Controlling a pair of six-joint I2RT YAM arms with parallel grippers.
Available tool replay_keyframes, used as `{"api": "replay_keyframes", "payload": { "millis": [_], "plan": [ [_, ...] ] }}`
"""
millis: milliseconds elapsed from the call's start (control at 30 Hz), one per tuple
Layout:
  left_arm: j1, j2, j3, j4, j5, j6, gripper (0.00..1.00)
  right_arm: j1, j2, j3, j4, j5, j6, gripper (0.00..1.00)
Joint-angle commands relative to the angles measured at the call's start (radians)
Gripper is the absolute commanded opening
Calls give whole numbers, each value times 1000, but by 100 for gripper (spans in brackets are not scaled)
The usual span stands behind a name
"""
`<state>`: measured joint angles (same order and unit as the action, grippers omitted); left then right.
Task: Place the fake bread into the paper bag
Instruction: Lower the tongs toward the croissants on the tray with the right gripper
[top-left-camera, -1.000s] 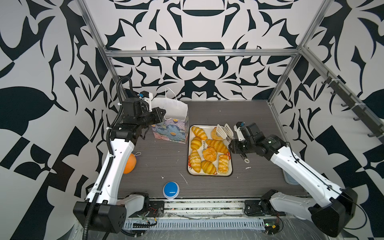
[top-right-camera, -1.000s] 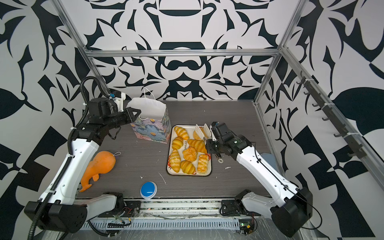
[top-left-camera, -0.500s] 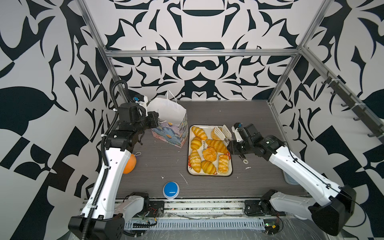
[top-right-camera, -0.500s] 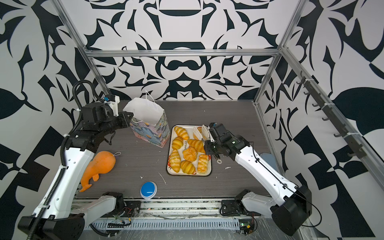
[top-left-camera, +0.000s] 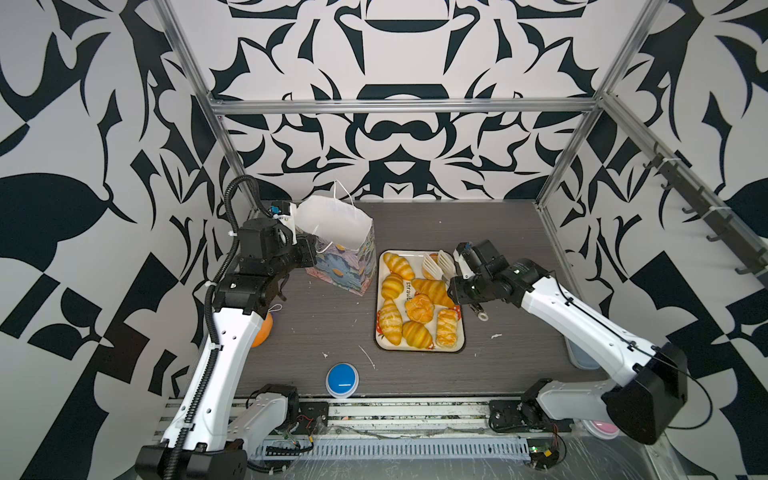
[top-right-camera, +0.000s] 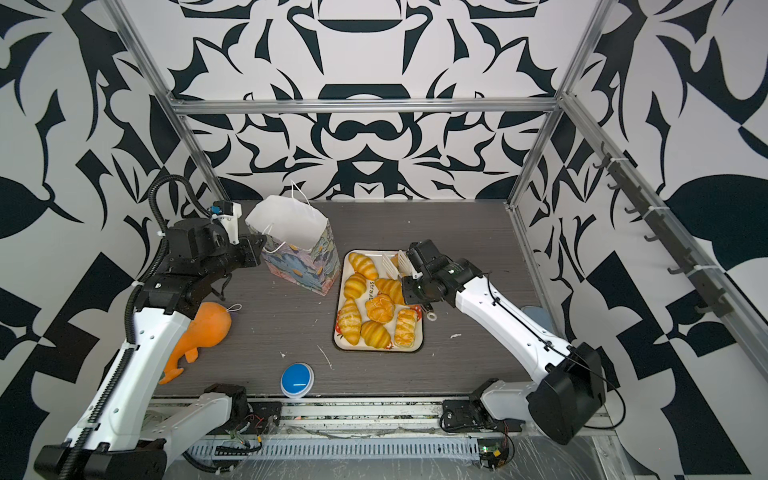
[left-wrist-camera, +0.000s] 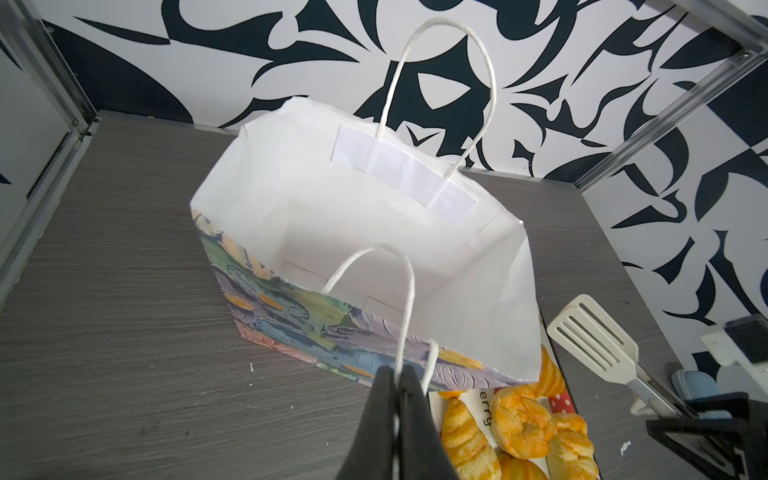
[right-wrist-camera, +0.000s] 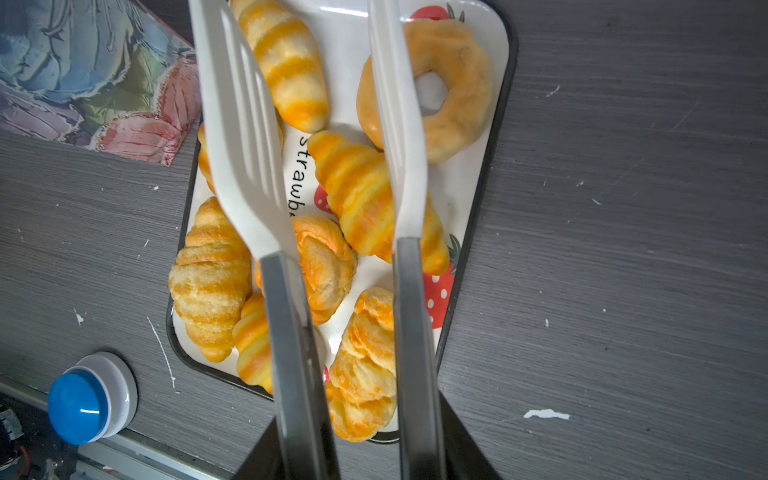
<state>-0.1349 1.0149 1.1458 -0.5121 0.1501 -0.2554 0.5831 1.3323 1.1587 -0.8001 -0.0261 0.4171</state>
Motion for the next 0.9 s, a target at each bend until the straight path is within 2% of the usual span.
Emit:
{"api": "replay_keyframes", "payload": {
  "millis": [0, 533, 867],
  "plan": [
    [5, -40, -19, 39, 11, 15, 8, 13, 42, 93, 8, -15, -55, 45],
    [4, -44, -24, 41, 48, 34, 8, 28, 306, 282, -5, -52, -138, 46],
    [4, -46, -27, 41, 48, 39, 8, 28, 425, 348, -18, -23, -171, 53]
  ]
}}
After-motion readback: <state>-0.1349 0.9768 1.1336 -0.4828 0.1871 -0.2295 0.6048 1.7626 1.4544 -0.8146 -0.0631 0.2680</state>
